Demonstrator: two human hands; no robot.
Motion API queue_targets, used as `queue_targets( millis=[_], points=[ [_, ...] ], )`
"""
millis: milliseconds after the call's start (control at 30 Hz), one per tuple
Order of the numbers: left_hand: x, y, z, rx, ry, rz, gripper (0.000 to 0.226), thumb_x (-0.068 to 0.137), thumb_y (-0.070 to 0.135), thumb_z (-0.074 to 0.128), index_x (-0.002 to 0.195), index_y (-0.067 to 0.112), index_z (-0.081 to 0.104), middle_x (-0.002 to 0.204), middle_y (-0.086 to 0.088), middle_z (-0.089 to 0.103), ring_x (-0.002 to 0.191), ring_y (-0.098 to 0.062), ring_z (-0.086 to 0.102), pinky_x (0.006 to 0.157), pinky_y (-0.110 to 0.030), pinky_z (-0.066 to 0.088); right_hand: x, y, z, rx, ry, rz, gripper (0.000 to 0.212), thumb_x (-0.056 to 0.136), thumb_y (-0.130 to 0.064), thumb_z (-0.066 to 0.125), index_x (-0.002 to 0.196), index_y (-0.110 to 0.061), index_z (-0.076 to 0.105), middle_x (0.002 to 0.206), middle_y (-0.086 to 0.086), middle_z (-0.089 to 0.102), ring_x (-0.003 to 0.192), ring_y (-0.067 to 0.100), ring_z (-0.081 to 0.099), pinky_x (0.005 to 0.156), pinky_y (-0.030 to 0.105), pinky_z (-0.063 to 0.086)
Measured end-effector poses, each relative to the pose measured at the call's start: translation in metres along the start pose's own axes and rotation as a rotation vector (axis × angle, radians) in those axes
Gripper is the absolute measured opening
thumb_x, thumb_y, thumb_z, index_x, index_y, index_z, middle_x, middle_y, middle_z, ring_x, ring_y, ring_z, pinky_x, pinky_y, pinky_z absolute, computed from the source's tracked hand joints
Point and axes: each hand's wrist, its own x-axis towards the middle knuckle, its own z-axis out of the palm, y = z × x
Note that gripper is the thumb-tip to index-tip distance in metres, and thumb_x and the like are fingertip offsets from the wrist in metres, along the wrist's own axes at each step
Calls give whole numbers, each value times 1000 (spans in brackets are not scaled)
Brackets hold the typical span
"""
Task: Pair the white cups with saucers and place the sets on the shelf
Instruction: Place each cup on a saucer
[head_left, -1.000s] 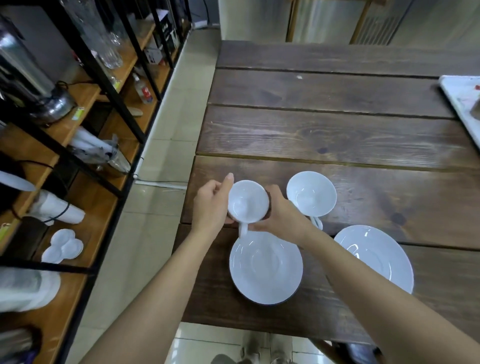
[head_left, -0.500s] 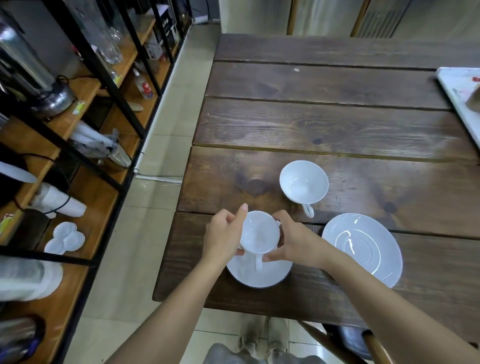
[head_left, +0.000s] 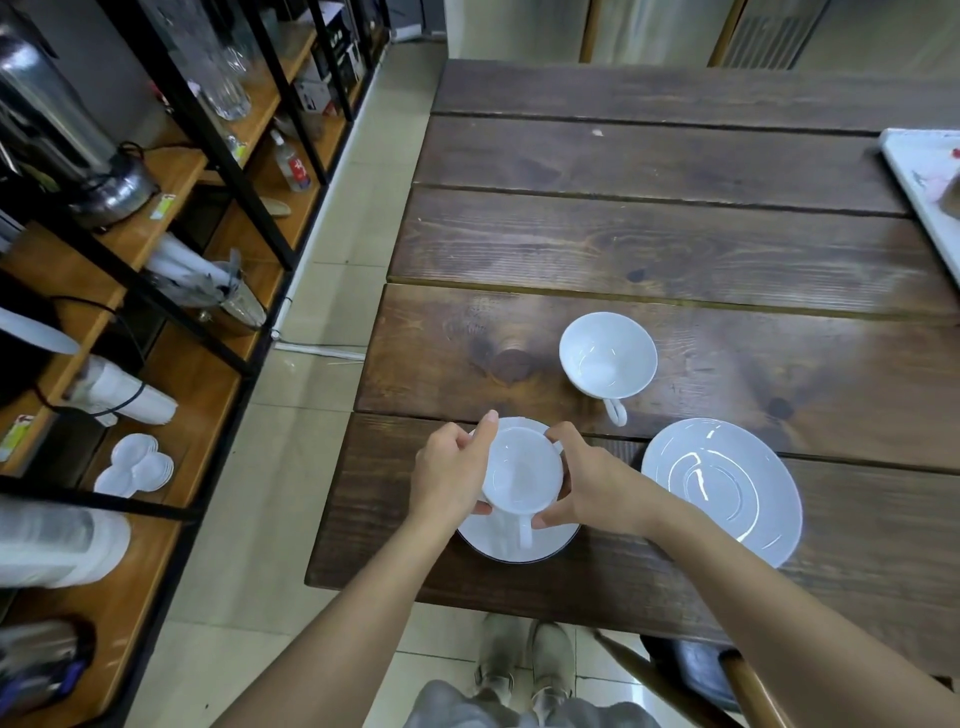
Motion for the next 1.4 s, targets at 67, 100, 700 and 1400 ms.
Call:
queue_targets(
  millis=[67, 100, 700, 1400],
  points=[
    [0, -1, 1, 8, 4, -16, 37, 88, 49, 53, 82, 13, 53, 92, -6, 62, 87, -21, 61, 60, -33, 61, -1, 0, 1, -7, -5, -5, 79, 70, -25, 80, 127, -21, 25, 108, -7, 47, 95, 12, 53, 77, 21, 46],
    [0, -2, 1, 15, 5, -20, 37, 88, 49, 53, 83, 13, 53, 93, -7, 63, 87, -21, 61, 60, -32, 61, -1, -1, 1, -10, -4, -8, 79, 70, -25, 80, 127, -21, 25, 108, -7, 47, 95, 12, 53, 78, 21, 45],
    [19, 38, 4, 260, -48, 265, 38, 91, 48, 49, 107, 15, 58, 105, 1, 63, 93, -11, 56, 73, -26, 42, -10, -4, -44, -121, 421, 67, 62, 76, -50, 67, 128, -25, 46, 84, -12, 59, 88, 16, 57, 85, 37, 48],
    [50, 110, 71, -343, -394, -51, 25, 93, 28, 54, 115, 16, 51, 114, -8, 58, 104, -29, 60, 79, -40, 58, 24, 49, -90, 931, 636, 263, 42, 86, -28, 64, 121, -9, 53, 113, 10, 61, 102, 30, 63, 69, 35, 59]
  ],
)
